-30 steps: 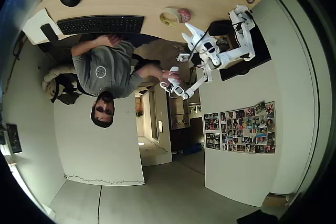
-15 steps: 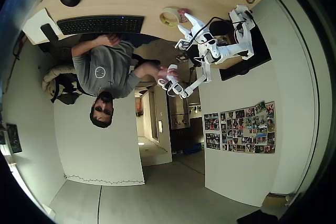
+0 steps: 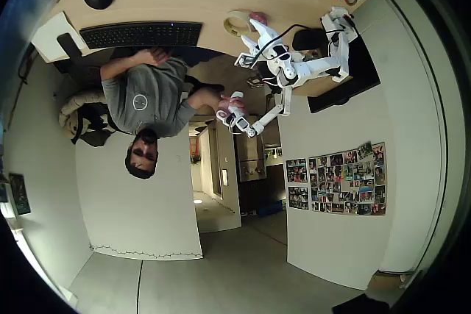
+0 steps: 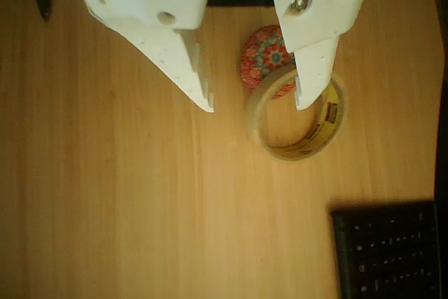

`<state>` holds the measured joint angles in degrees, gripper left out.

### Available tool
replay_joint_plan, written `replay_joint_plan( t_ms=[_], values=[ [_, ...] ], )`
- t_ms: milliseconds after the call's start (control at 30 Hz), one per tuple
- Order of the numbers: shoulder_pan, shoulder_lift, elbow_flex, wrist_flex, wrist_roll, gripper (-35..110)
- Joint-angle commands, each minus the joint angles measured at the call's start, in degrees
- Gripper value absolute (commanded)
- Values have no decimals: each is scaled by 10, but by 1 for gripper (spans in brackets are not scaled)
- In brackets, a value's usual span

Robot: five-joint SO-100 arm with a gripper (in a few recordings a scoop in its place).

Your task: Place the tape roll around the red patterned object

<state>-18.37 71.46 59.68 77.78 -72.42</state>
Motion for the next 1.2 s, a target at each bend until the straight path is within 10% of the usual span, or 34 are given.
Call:
replay_joint_plan(
  t_ms=[0,1167],
  values=[
    [-13,-3,-25,3,3,31],
    [-44,-265,-219,43,-58,19]
  ],
)
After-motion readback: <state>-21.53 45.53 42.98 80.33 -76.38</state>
